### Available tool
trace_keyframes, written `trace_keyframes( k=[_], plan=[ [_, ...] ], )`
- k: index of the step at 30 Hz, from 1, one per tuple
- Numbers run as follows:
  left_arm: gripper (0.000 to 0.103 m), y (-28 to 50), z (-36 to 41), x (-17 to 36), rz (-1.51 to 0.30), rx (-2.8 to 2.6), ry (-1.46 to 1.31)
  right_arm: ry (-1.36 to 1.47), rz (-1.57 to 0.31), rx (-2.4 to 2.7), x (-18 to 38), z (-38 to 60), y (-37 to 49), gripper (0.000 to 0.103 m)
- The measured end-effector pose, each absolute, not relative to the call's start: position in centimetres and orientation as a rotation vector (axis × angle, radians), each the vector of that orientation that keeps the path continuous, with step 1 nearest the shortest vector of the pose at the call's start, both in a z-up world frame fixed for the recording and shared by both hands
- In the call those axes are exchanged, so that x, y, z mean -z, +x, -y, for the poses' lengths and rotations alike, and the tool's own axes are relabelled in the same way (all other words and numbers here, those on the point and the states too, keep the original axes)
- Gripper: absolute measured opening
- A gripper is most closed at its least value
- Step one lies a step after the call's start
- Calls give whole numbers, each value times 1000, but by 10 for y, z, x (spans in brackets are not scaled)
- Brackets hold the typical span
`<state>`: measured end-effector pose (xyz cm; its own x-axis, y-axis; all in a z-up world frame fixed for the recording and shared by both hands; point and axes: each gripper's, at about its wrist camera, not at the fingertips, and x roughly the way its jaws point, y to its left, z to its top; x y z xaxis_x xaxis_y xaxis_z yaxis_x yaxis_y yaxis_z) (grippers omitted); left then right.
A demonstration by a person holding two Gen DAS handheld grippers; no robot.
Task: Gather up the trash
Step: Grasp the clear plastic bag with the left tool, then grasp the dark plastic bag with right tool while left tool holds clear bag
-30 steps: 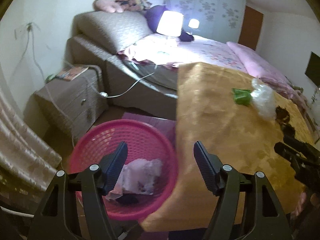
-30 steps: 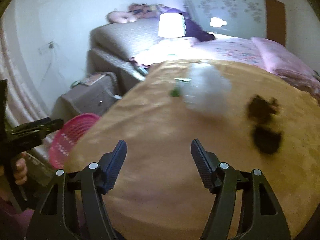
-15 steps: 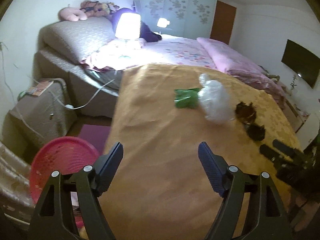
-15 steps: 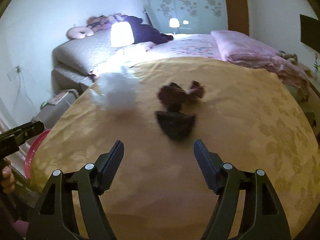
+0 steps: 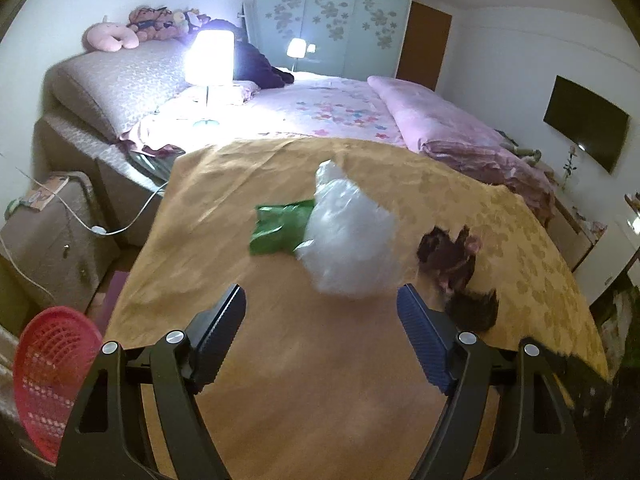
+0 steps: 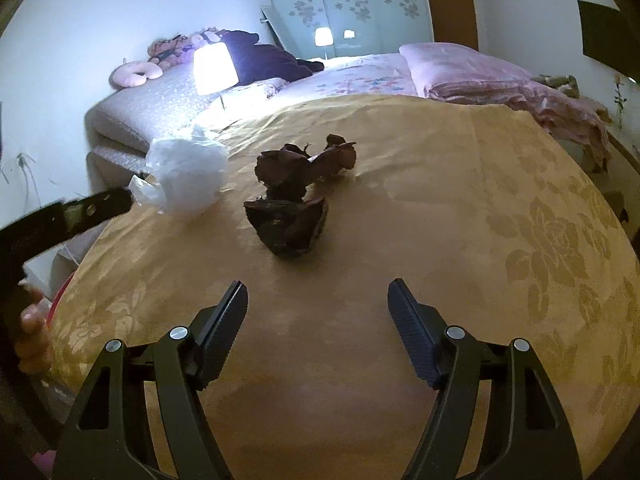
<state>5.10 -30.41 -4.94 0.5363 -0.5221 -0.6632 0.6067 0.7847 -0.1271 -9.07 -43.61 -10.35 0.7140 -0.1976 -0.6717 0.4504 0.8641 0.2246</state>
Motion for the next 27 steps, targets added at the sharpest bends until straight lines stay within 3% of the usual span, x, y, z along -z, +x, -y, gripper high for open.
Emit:
trace_keyframes(
  k=[10,12,16,20,27],
  plan=[
    [74,79,338,64,-787,668,140,398,-689,365,103,439,-90,70],
    [55,81,341,65,-798,680,142,397,-690,365,103,439,-90,70],
    [34,83,344,69,-819,707,149,397,-690,364,103,439,-91,70],
    [29,76,339,69,-816,731,164,395,-690,360,103,438,-91,70],
    [28,62,313,64,-822,751,153,372,-688,350,98,437,-85,70]
  ],
)
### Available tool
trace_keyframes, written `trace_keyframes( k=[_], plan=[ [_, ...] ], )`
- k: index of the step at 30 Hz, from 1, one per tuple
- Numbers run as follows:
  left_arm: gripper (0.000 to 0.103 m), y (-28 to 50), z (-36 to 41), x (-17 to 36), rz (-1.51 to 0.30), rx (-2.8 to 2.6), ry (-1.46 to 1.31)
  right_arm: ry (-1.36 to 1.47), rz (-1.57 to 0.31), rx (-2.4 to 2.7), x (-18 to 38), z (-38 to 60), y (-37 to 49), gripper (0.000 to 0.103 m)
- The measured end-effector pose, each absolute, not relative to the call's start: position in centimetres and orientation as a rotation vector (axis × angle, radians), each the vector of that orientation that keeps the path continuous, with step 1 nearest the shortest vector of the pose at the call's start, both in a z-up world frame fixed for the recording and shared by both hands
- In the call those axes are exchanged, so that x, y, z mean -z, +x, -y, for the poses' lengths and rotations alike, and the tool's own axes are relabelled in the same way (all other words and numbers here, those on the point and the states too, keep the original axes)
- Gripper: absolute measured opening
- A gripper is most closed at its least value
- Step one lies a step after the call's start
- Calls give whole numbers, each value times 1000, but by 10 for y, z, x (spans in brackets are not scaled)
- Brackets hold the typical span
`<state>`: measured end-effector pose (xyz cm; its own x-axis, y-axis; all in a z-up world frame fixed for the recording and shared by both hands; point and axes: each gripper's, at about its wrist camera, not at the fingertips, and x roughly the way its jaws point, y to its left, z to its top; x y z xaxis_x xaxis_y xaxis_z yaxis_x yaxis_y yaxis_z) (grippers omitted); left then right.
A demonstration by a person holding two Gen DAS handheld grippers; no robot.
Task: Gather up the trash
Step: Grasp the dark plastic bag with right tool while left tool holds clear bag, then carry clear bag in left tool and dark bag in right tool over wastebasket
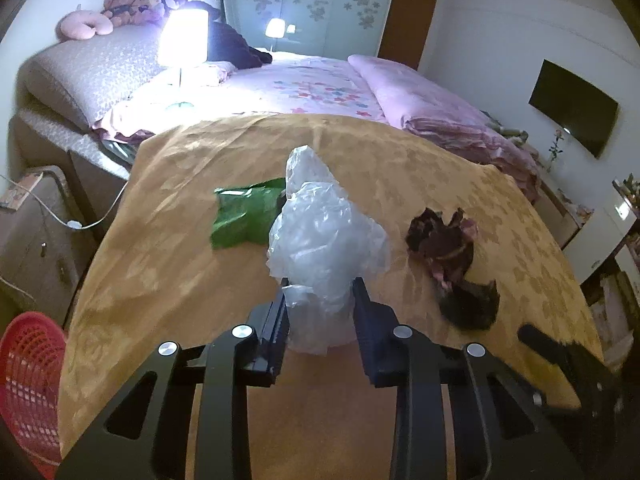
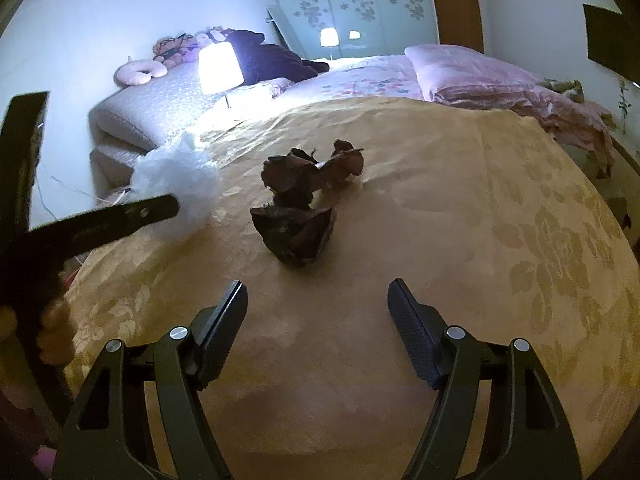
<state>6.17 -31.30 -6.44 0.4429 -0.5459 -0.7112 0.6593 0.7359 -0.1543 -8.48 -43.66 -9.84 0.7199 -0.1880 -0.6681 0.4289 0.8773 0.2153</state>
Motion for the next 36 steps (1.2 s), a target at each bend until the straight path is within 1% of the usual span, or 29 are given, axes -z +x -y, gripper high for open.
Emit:
trace_keyframes(
  k=[12,19,21,23,25,29,36],
  plan=[
    [28,33,270,59,-767,744,195,352,-691,315,88,440,-44,70],
    [28,28,256,58,-752,737,211,320,-740,309,90,442,-18,70],
    [28,28,252,58,-753,734,208,310,-745,301,90,441,-16,67],
    [28,27,248,57,-751,731,208,297,-752,289,90,437,-15,56],
    [28,25,244,57,-749,728,211,294,-758,279,91,435,-15,51],
    [28,25,237,58,-750,718,212,294,-749,267,91,429,-19,48],
    [28,25,231,56,-748,711,218,301,-738,232,90,413,-31,46]
  ],
)
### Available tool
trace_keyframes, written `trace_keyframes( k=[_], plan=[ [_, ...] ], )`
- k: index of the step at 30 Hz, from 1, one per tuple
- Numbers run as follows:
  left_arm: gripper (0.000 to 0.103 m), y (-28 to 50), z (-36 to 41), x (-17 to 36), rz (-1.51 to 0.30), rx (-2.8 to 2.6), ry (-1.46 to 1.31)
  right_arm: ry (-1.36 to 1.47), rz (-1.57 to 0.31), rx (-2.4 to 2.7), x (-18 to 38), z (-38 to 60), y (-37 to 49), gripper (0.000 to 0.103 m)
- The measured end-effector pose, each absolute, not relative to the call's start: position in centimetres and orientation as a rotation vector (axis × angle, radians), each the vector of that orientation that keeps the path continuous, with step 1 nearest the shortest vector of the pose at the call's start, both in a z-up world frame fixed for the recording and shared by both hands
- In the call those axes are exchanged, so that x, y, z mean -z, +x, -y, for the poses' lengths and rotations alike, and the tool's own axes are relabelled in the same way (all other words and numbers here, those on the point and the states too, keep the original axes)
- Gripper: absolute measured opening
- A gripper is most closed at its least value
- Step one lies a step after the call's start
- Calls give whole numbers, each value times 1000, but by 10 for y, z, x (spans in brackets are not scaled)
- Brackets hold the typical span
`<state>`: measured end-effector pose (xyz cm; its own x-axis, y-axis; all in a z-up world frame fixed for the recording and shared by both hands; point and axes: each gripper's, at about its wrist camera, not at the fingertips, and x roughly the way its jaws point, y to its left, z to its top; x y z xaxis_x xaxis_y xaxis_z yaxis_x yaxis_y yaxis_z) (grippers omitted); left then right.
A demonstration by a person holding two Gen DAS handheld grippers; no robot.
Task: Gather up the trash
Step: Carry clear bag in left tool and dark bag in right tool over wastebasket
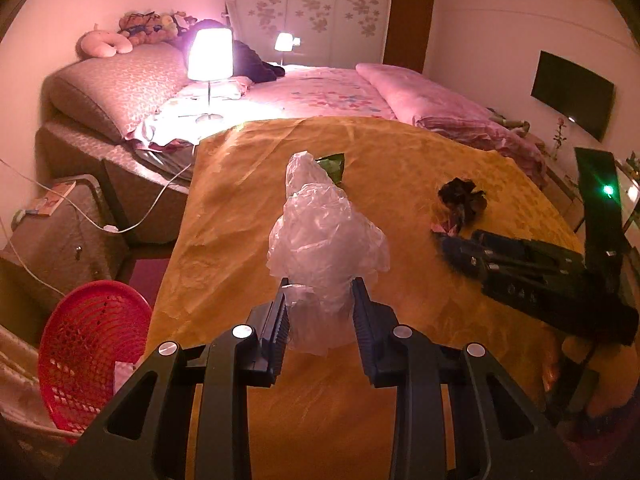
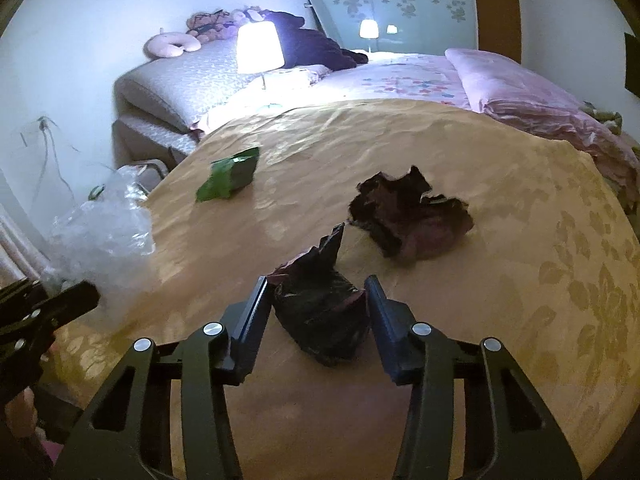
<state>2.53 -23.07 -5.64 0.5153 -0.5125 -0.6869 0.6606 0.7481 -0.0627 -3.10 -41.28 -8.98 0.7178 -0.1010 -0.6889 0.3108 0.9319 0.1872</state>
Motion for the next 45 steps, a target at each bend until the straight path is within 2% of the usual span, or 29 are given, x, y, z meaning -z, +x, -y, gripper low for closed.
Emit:
trace_keyframes(
  k=[30,45],
  plan=[
    [28,9,204,46,-716,682,228,288,-736,109,86,355,-48,46],
    [28,7,162,24,-672,622,216,251,-715,73,70,337,-35,46]
  ],
)
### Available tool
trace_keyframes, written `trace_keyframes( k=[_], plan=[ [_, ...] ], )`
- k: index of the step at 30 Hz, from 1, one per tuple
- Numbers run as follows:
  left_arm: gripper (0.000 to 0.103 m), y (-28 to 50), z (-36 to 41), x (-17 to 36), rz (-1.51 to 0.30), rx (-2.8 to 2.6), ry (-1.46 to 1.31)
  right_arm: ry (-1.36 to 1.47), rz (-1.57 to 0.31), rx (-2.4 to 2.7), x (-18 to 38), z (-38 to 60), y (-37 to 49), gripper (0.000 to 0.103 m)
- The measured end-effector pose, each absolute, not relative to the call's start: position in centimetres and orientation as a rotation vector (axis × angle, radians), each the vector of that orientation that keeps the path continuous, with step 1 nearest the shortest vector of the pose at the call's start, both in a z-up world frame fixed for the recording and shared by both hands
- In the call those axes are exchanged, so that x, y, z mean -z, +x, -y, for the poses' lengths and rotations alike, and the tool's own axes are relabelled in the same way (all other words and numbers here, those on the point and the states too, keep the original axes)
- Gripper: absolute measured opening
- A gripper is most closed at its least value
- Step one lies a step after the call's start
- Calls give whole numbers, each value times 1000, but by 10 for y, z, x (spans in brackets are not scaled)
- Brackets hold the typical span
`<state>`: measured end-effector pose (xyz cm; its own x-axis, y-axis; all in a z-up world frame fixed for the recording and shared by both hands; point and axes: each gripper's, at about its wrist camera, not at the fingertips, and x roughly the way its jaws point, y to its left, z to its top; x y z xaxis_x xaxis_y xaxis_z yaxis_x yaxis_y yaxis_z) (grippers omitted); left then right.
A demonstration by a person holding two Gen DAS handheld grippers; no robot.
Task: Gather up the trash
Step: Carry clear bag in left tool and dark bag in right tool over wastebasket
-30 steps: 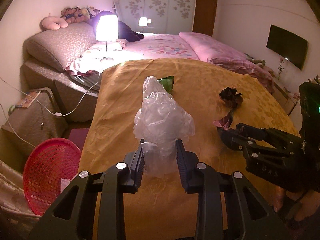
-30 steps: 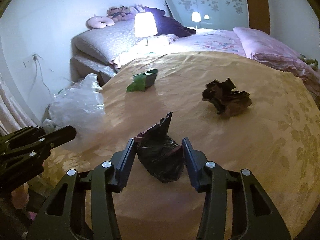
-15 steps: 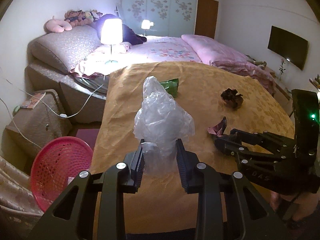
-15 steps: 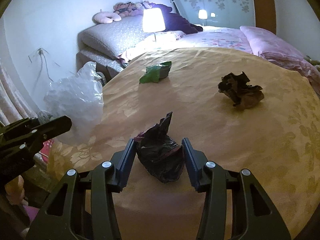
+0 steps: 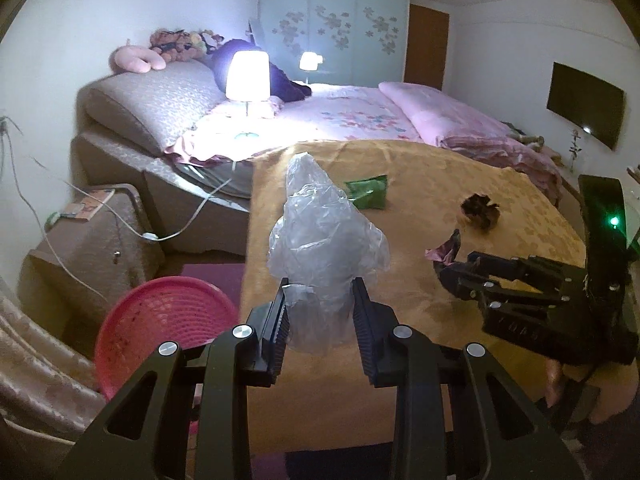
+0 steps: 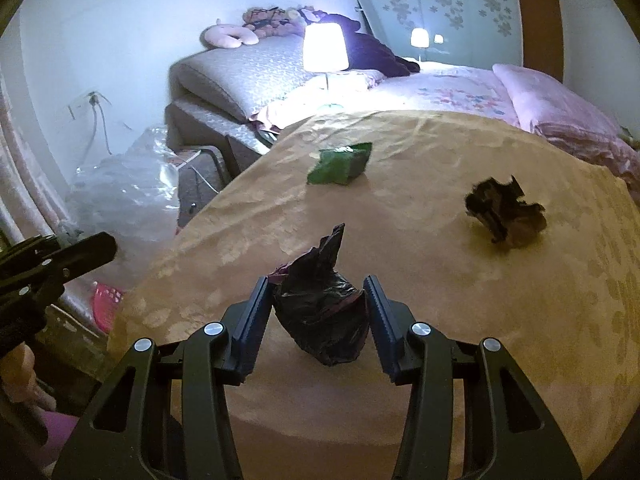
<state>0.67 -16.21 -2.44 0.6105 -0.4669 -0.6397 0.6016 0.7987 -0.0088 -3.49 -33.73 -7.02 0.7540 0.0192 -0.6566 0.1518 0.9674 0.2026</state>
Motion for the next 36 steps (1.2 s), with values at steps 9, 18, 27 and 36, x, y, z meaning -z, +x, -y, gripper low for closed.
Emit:
trace_keyframes(
  k=[9,18,27,36],
  plan=[
    [28,26,127,29,-696,522,176,216,-716,30,62,316,-18,46],
    [28,44,105,33,-703,457,144,190,-713,-17,54,292,1,46],
    [28,63,88,43,-734,392,125,161,-711,-78,47,265,20,46],
    [28,77,71,47,-749,333,117,135,-713,-133,42,237,41,46]
  ],
)
